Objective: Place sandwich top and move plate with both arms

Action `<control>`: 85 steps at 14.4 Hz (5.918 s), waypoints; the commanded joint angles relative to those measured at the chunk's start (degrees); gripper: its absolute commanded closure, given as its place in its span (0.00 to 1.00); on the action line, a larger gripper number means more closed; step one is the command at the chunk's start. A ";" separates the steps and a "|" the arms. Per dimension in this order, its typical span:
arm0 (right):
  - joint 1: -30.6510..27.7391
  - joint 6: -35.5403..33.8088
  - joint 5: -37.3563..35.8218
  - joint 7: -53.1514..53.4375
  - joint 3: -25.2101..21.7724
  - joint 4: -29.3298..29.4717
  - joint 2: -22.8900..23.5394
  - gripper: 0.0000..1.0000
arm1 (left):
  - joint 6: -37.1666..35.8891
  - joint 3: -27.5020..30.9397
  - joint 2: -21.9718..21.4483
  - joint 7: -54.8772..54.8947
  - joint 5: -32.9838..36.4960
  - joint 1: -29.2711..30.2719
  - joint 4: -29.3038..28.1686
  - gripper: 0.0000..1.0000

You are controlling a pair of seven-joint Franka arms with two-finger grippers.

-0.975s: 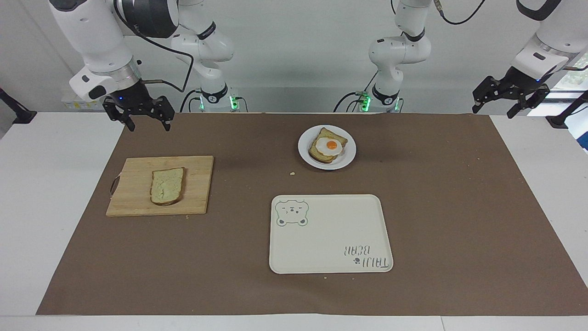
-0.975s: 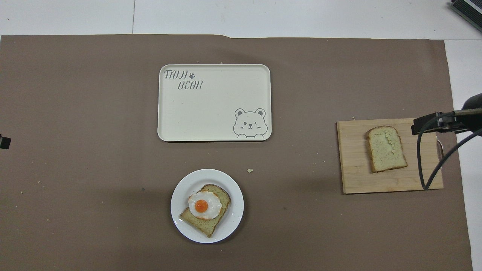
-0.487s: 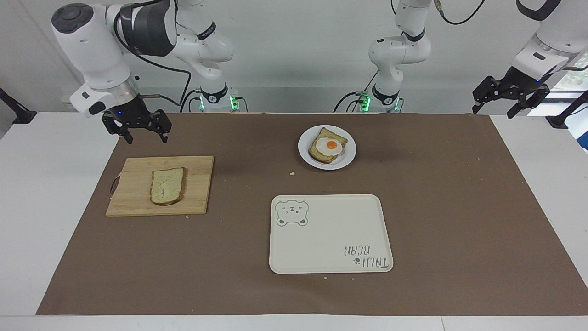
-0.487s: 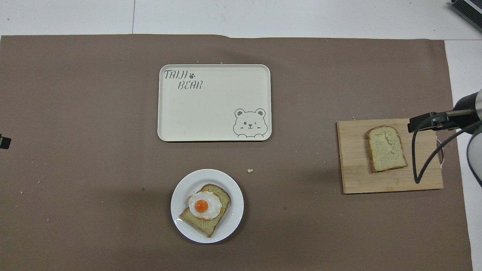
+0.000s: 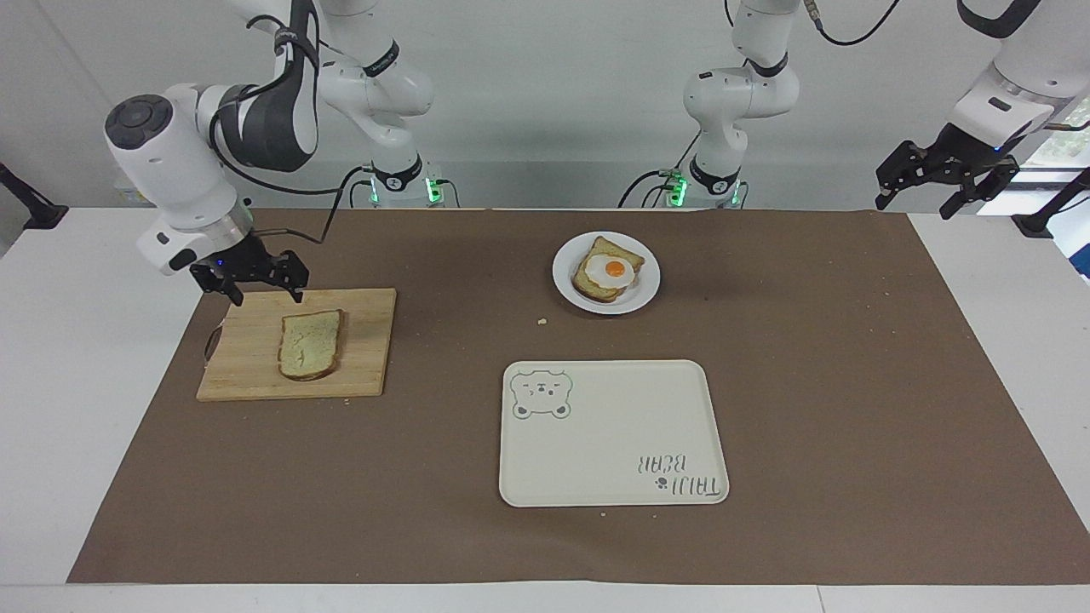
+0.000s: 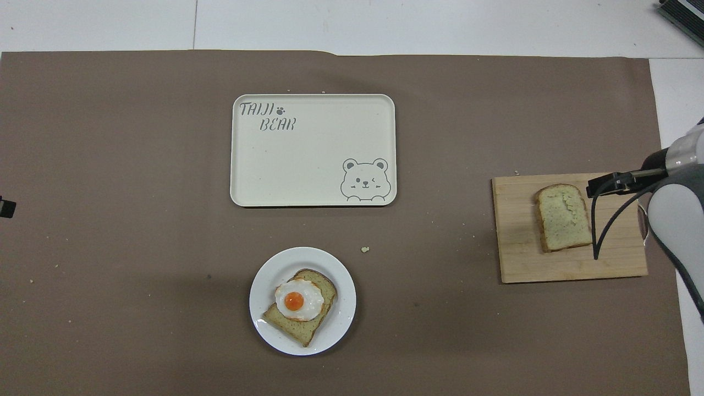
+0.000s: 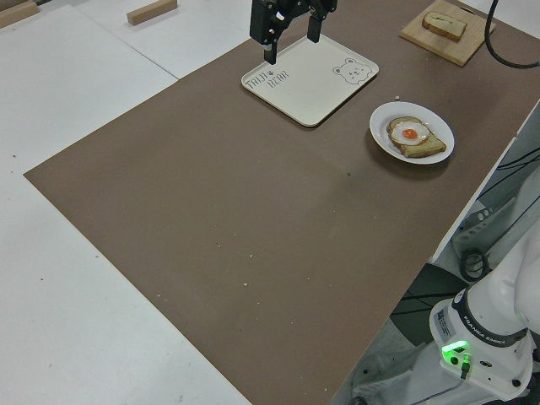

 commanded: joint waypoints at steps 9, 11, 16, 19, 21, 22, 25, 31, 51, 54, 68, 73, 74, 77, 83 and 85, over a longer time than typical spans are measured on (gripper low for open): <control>-5.33 16.81 7.28 -11.50 0.41 -9.01 6.70 0.21 | -0.88 -0.47 -0.73 0.59 0.88 0.51 -0.25 0.00; -6.03 17.63 7.90 -13.00 0.41 -9.38 7.75 0.25 | -0.88 -0.47 -0.73 0.51 0.79 0.51 -0.25 0.00; -7.53 17.89 7.90 -14.24 0.41 -10.16 9.25 0.37 | -0.88 -0.47 -0.73 0.59 0.79 0.51 -0.25 0.00; -7.44 18.85 9.99 -14.24 0.41 -12.62 9.16 0.69 | -0.88 -0.47 -0.73 0.59 0.79 0.51 -0.25 0.00; -7.35 20.34 10.98 -14.15 0.41 -13.68 9.16 0.98 | -0.88 -0.47 -0.73 0.59 0.88 0.51 -0.25 0.00; -7.35 19.83 10.98 -14.06 0.41 -13.60 9.16 1.00 | -0.88 -0.47 -0.73 0.59 0.79 0.51 -0.25 0.00; -7.53 17.03 11.15 -14.06 0.41 -11.24 9.07 1.00 | -0.88 -0.47 -0.73 0.59 0.79 0.51 -0.25 0.00; -7.00 6.57 11.24 -10.39 0.84 -4.02 7.49 1.00 | -0.88 -0.47 -0.73 0.59 0.79 0.51 -0.25 0.00; 14.95 2.41 29.15 27.94 1.55 -11.74 -6.92 1.00 | -0.88 -0.47 -0.73 0.51 0.79 0.51 -0.25 0.00; 22.41 10.39 31.10 37.40 1.64 -16.31 -8.85 1.00 | -0.88 -0.47 -0.73 0.59 0.88 0.51 -0.25 0.00; 46.08 27.82 35.41 70.56 1.64 -25.54 -10.53 1.00 | -0.88 -0.47 -0.73 0.51 0.79 0.51 -0.25 0.00; 51.96 39.75 41.38 71.54 1.72 -29.50 -7.29 1.00 | -0.88 -0.47 -0.73 0.51 0.79 0.51 -0.25 0.00; 54.06 42.47 42.78 71.46 1.64 -29.59 -5.71 1.00 | -0.88 -0.47 -0.73 0.51 0.79 0.51 -0.25 0.00; 55.67 44.61 43.32 71.19 1.64 -29.68 -3.67 1.00 | -0.88 -0.47 -0.73 0.59 0.79 0.51 -0.25 0.00; 54.88 41.47 43.32 71.19 1.29 -28.98 -5.85 0.00 | -0.79 -0.64 -0.64 0.59 0.44 -0.01 -0.17 0.00; 52.43 35.85 42.36 70.84 0.76 -28.10 -8.40 0.00 | -1.14 -0.64 -0.73 0.51 0.44 -0.28 -0.25 0.00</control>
